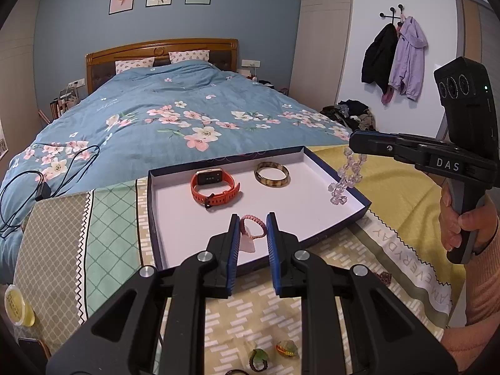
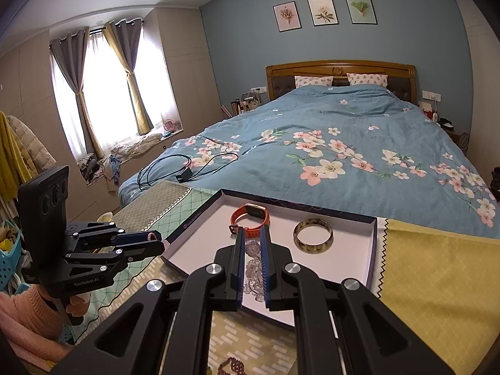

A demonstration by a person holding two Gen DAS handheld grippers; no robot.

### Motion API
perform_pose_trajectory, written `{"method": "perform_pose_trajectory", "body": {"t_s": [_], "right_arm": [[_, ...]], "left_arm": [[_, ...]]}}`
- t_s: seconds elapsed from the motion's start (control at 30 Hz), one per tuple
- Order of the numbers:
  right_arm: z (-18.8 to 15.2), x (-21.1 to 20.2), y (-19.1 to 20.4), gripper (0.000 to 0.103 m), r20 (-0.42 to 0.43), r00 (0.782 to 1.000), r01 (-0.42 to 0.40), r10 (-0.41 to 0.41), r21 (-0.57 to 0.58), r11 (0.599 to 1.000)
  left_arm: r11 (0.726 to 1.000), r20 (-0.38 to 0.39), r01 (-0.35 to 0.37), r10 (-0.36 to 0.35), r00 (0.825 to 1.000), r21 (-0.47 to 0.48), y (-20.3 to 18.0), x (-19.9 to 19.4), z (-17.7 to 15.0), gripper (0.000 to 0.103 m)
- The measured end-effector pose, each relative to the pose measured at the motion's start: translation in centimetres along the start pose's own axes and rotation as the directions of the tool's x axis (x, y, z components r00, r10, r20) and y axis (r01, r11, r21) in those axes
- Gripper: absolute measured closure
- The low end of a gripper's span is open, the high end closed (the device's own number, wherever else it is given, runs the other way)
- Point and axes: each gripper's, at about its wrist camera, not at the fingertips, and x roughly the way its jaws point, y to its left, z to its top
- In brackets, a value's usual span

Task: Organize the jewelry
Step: 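Carry the hair tie into the tray with the left tool while the right tool carries the crystal bracelet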

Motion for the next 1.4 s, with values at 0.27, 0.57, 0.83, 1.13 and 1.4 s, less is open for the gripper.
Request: {"method": "perform_pose_trajectory", "body": {"t_s": [0.27,0.57,0.83,1.13,1.4], "right_arm": [[0.4,1.0,-0.6,0.095,-0.011,1.000,0.003,-0.002,0.011,1.000],[0.7,2.1,-1.4,0.095,-0.025,1.000,0.004,-0.004,0.024,1.000],[0.7,2.3,-1.4,0.095,-0.023,1.000,0.005,-0.005,0.024,1.000],[0.8,2.6,-1.6,0.095,-0.027,1.000,0.004,-0.004,0.024,1.000],[0.9,2.8,-1.7,0.095,-0.028,1.000,0.004,-0.003,0.025,1.000]], "left_arm": [[1.000,0.006,-0.013,0.013,1.000,0.001,0.2,0.6,0.7,0.086],[1.000,0.003,-0.025,0.025,1.000,-0.010,0.8,1.5,1.2,0.086],[0.999,0.000,-0.029,0.029,1.000,-0.014,1.0,2.1,1.5,0.086],[0.999,-0.005,-0.035,0.035,0.999,-0.015,1.0,2.7,1.9,0.086],[0.999,-0.018,-0.046,0.045,0.999,-0.020,1.4,3.7,2.1,0.086]]}}
